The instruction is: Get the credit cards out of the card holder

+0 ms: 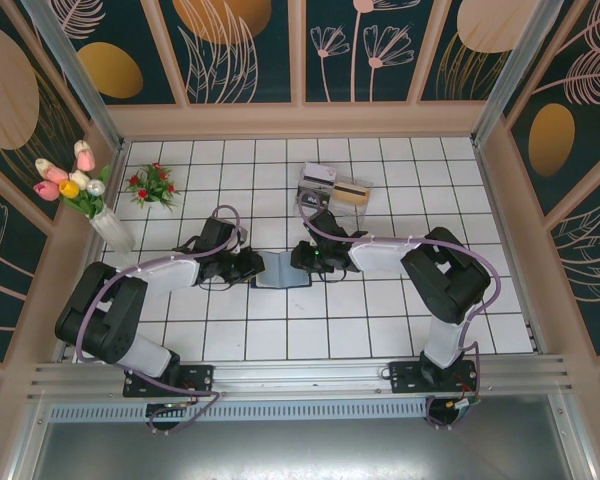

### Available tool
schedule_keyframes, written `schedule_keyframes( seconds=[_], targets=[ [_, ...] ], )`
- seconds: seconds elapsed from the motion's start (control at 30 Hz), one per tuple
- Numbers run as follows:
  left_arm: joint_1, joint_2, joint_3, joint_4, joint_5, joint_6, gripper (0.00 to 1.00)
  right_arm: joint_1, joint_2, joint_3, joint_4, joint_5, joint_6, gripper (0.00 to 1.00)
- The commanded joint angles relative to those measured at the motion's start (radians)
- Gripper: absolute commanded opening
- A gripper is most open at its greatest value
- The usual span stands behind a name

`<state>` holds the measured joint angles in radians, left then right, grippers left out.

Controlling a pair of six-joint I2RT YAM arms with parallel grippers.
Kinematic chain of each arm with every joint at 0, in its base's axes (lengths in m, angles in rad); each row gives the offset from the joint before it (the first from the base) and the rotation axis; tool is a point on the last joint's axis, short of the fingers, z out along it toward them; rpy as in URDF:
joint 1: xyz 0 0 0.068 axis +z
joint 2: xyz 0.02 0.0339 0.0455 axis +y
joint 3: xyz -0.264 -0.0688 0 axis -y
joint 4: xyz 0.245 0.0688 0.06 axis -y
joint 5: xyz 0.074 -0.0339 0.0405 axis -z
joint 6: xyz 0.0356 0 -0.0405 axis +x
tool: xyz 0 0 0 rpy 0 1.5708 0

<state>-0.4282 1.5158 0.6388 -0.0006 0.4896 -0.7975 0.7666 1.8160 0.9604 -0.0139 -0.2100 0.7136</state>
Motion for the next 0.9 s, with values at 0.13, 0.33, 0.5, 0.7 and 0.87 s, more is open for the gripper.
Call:
schedule_keyframes(
  seconds=[0.13, 0.33, 0.5, 0.7, 0.87],
  targets=[
    [-0.01, 0.042, 0.008, 0.16, 0.117, -0.03, 0.0, 0.017, 0.067, -0.022, -0.079, -0.023, 0.014, 0.29],
    [-0.033, 0.095, 0.016, 0.161, 0.096, -0.017, 0.0, 0.017, 0.064, -0.032, -0.059, -0.042, 0.019, 0.29],
    [-0.037, 0.113, 0.022, 0.116, 0.054, 0.009, 0.0, 0.017, 0.055, -0.026, -0.033, -0.076, 0.018, 0.27],
    [-0.037, 0.09, 0.033, 0.068, 0.017, 0.032, 0.0, 0.015, 0.028, -0.018, 0.032, -0.156, 0.014, 0.18],
    [-0.036, 0.083, 0.027, 0.059, 0.008, 0.037, 0.0, 0.016, -0.003, -0.015, 0.073, -0.192, 0.015, 0.16]
  ],
)
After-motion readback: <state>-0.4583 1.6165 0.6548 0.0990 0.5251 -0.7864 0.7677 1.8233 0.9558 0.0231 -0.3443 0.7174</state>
